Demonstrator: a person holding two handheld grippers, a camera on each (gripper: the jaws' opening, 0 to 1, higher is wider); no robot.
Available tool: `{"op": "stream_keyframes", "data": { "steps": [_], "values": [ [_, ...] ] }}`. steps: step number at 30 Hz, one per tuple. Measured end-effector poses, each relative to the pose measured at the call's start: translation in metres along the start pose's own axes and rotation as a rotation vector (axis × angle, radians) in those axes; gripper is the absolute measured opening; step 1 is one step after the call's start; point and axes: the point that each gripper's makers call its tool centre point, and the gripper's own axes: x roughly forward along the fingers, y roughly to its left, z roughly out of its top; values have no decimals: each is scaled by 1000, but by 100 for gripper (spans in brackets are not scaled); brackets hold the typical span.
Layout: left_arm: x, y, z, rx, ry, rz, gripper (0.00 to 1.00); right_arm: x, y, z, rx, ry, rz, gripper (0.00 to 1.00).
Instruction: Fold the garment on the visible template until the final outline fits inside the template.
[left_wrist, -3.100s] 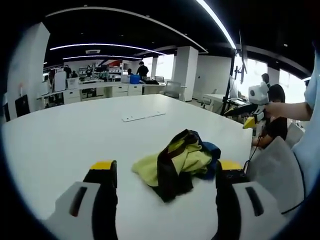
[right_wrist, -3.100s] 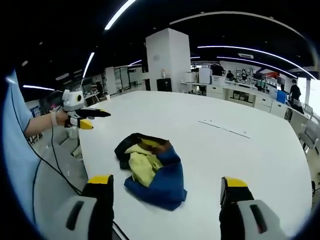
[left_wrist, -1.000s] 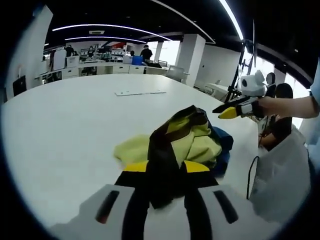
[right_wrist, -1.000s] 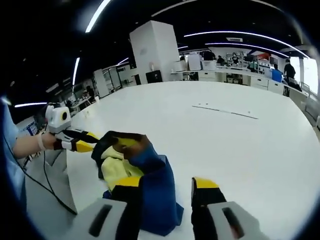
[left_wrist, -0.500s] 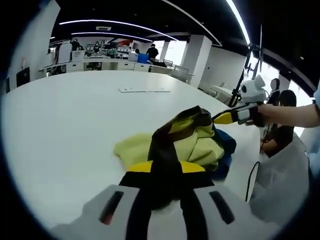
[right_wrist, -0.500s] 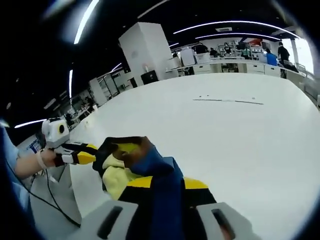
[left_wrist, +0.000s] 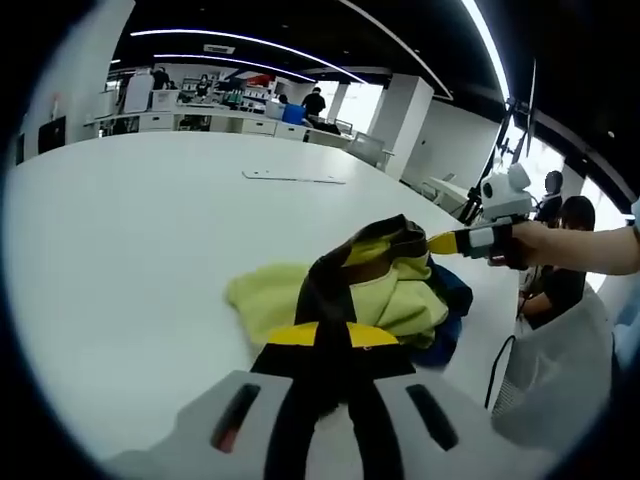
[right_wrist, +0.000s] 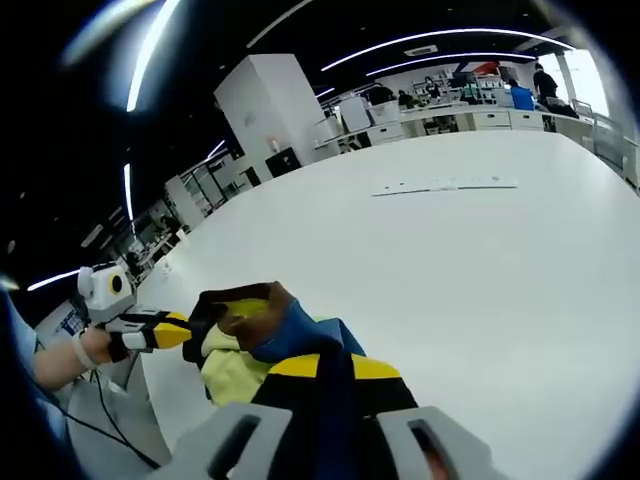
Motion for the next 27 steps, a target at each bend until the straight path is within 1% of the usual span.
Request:
{"op": "stream_keyframes", "data": {
  "steps": [1, 5, 12, 17, 20, 24, 27],
  "values": [
    [-1, 1, 0, -9, -1, 2, 0, 0, 0, 0, -2, 1, 0, 0],
    [-2, 1, 1, -25, -8, -5, 0, -5, 2, 2, 7, -9, -1, 0],
    [-9, -2, 11, 2, -28, -13, 0, -28, 9, 12, 16, -59, 5, 0],
    [-11, -2, 14, 14, -22, -26, 0, -39, 12, 16, -2, -77, -5, 0],
    [-15, -4, 21, 39, -18, -27, 0, -52, 15, 25, 9, -123, -5, 0],
    [-19, -7, 29, 68, -14, -32, 0, -64, 16, 28, 10, -152, -10, 0],
    [-24, -9, 37, 82, -11, -25, 0, -71, 16, 31, 24, -174, -8, 0]
  ]
}}
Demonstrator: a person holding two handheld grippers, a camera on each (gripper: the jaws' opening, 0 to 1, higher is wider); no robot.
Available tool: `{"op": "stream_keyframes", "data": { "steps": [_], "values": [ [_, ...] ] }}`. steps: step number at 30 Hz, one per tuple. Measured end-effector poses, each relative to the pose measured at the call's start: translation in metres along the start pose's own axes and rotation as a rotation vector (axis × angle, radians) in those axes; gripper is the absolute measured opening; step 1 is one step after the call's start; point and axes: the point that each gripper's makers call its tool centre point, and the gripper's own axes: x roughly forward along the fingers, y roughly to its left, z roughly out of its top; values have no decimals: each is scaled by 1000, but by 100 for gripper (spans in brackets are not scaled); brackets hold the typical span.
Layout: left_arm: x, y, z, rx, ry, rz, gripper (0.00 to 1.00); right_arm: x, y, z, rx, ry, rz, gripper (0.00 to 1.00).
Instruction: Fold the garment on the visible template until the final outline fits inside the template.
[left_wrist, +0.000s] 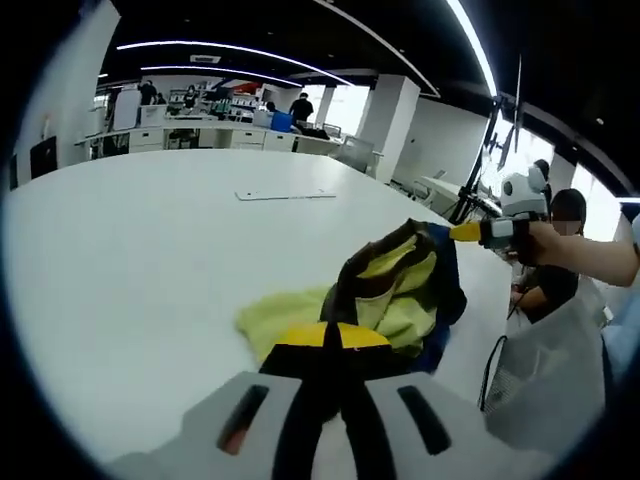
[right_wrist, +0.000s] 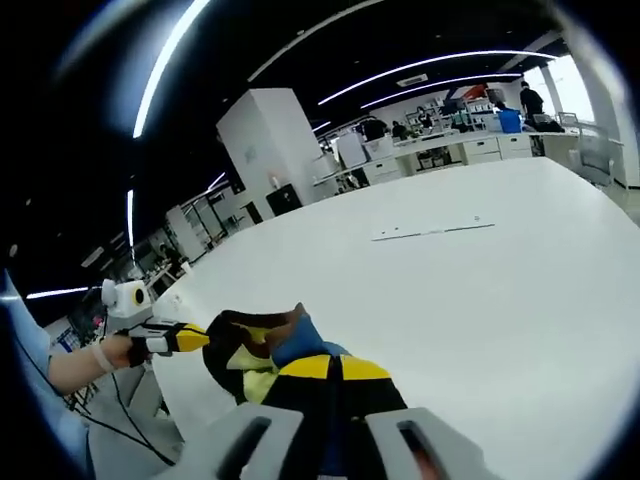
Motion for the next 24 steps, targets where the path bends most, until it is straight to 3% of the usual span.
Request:
{"op": "stream_keyframes", "data": {
  "steps": [14, 24],
  "values": [
    [-21, -7, 32, 49, -59, 18, 0, -29, 13, 26, 9, -93, 33, 0],
    [-41, -15, 76, 32, -145, 0, 0, -51, 32, 67, -20, -183, 90, 0]
  ]
}}
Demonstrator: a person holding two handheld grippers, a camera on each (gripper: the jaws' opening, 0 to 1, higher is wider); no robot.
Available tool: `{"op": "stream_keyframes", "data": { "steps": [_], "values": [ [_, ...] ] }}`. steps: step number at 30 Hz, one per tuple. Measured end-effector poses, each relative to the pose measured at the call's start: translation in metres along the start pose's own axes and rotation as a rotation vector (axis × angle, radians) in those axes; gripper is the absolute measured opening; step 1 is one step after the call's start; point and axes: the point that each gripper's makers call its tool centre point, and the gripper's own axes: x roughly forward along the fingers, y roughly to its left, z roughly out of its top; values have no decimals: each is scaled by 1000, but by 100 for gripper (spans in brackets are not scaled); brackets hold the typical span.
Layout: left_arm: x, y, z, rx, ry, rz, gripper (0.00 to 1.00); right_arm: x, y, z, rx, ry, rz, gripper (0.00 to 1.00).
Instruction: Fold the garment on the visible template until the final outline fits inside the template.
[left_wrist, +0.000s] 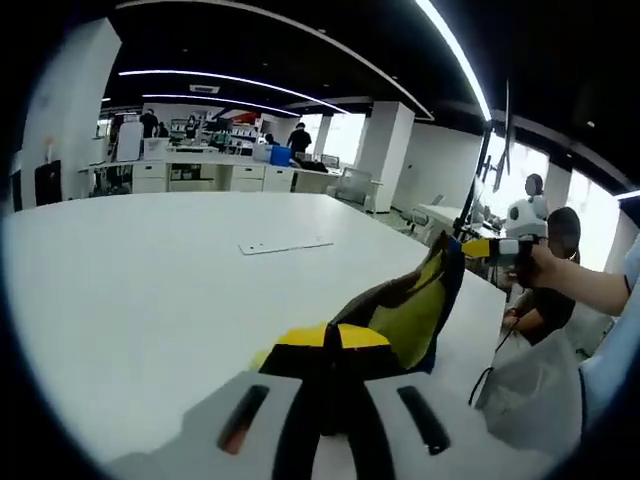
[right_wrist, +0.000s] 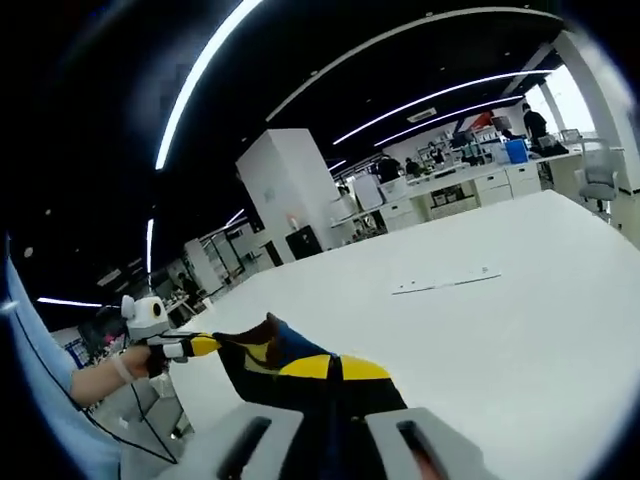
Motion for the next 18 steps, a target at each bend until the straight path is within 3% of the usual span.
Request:
{"op": "stream_keyframes", "data": {
  "steps": [18],
  "values": [
    [-28, -25, 83, 40, -121, -67, 0, -31, 50, 79, -64, -163, 144, 0]
  ]
}}
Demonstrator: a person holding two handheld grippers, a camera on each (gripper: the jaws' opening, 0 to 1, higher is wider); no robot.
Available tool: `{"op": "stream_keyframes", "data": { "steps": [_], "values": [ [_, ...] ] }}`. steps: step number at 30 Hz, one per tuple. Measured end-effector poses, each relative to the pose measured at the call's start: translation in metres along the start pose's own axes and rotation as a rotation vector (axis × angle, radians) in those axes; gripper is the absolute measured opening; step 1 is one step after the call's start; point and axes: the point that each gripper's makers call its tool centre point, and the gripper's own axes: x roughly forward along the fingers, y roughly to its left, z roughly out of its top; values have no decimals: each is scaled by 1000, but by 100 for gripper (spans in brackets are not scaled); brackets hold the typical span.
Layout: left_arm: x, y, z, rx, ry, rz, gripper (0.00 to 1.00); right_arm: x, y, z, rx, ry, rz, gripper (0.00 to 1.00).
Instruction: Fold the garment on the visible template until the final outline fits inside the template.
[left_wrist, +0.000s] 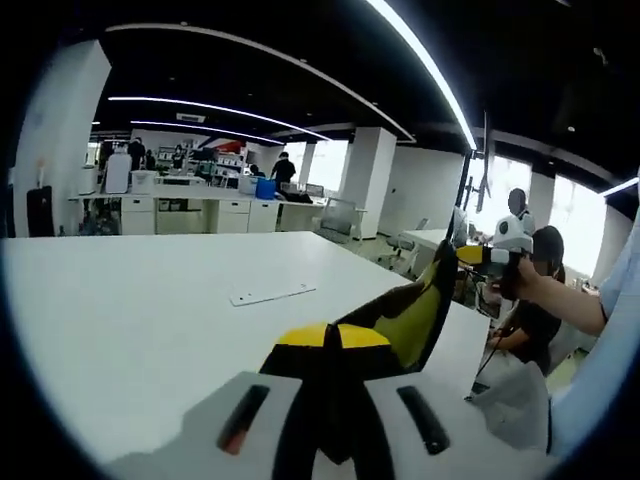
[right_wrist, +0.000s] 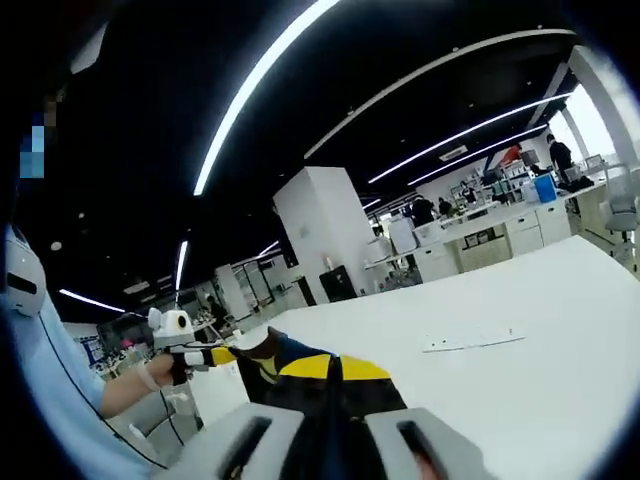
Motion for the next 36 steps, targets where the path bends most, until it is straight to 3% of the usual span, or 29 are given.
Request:
{"op": "stream_keyframes", "data": {
  "steps": [6, 12, 16, 21, 28, 30, 36],
  "values": [
    [1, -11, 23, 40, -30, -29, 0, -2, 10, 27, -14, -55, 41, 0],
    [-3, -20, 65, 61, -132, -82, 0, -3, 29, 73, -33, -162, 116, 0],
    [3, -10, 78, 78, -157, -78, 0, 0, 22, 85, -40, -182, 124, 0],
    [29, 13, 51, 98, -71, -53, 0, 17, -14, 57, 8, -119, 63, 0],
    [75, 54, 14, 23, 14, -42, 0, 36, -60, 20, 53, -32, -16, 0],
    [88, 64, 3, -27, 38, -48, 0, 43, -80, 12, 73, -2, -52, 0],
    [127, 93, -20, -40, 83, -43, 0, 73, -116, -4, 73, 51, -77, 0]
  ]
}}
